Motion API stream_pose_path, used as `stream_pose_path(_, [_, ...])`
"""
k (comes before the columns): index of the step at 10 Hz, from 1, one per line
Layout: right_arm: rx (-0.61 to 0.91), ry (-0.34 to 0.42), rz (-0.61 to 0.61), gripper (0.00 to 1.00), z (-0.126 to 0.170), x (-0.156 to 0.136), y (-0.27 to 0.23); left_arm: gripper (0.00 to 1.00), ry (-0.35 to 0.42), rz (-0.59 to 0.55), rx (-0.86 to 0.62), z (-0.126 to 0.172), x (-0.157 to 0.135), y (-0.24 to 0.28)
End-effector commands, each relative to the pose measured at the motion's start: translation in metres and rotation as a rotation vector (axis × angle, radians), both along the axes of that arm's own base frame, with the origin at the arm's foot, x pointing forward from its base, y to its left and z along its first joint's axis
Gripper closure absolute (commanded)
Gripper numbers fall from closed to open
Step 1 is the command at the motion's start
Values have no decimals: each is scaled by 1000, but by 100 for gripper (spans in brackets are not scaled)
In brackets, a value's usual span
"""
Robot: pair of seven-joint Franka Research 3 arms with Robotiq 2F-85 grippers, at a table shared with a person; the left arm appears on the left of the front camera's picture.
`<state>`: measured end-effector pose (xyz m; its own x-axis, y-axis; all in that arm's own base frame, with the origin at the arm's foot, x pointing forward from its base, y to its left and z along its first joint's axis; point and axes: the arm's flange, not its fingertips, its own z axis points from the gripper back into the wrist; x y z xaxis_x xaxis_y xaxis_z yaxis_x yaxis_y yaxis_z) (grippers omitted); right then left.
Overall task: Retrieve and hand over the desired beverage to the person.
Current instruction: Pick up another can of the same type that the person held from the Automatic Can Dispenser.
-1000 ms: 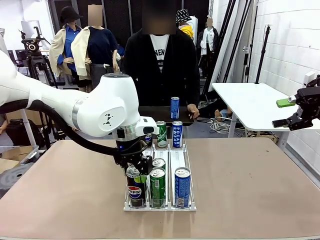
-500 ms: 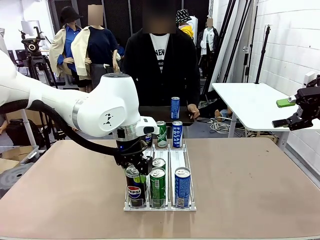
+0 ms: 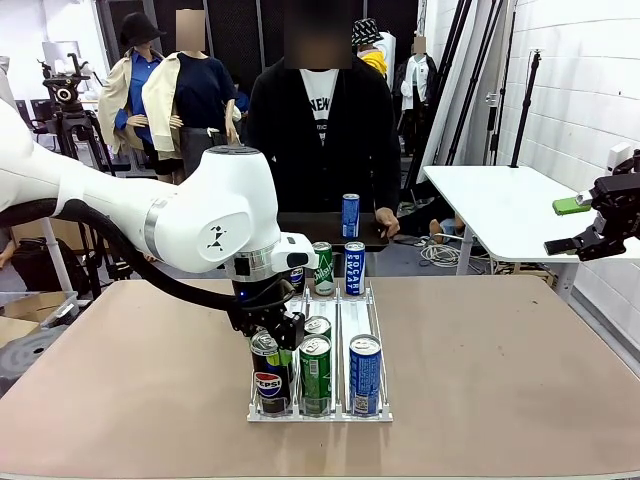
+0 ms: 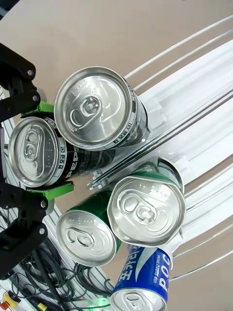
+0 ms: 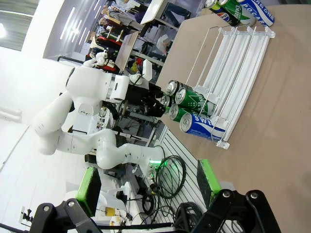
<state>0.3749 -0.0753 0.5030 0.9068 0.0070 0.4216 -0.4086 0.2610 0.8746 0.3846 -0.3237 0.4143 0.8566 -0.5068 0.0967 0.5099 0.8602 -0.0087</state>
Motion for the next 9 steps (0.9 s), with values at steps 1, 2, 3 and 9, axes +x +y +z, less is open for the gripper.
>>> stream_pose_path(1, [3,-2,6,0,-2,-5,1,100,-6,-1,-3,0,0,0])
stream_pose_path(2, [3,-2,6,0,-2,-5,1,100,-6,-1,-3,0,0,0])
stream_pose_path(3, [3,-2,6,0,-2,-5,1,100,-6,-1,-3,0,0,0])
stream_pose_path(9, [3,-2,6,0,-2,-5,1,100,33,-7,-33,33,1,1])
